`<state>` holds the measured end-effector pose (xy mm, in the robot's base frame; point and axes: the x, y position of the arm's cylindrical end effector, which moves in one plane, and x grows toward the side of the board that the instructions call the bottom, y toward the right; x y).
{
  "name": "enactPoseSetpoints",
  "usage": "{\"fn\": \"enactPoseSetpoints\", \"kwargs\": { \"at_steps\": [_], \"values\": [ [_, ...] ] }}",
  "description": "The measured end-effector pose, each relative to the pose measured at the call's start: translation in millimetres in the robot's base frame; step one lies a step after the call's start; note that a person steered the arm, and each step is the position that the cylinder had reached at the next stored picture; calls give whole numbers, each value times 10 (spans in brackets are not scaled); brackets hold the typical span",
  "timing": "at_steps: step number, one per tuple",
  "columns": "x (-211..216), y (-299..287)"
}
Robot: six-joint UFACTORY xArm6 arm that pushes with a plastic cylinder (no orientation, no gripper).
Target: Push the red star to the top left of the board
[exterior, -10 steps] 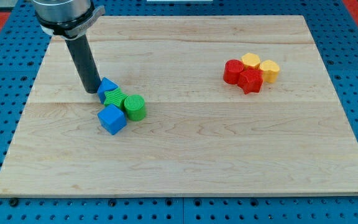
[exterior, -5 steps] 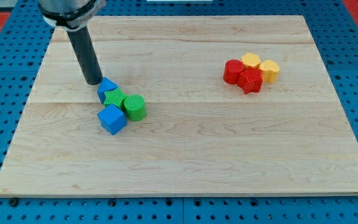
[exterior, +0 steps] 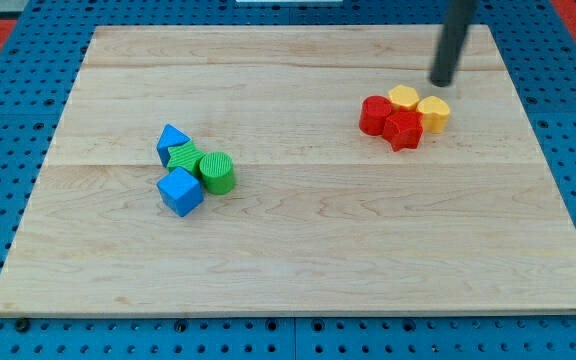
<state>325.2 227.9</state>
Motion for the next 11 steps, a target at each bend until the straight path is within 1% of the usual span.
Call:
{"fn": "enactPoseSetpoints", "kwargs": {
  "at_steps": [1, 2, 3, 4, 5, 6, 7, 8, 10, 11],
  "values": [
    [654, 218],
    [789, -470],
    [633, -971],
    [949, -1831],
    [547, -2229],
    [191, -2769],
    [415, -3082],
    [-139, -3663],
    [-78, -4232],
    [-513, -4357]
  ]
}}
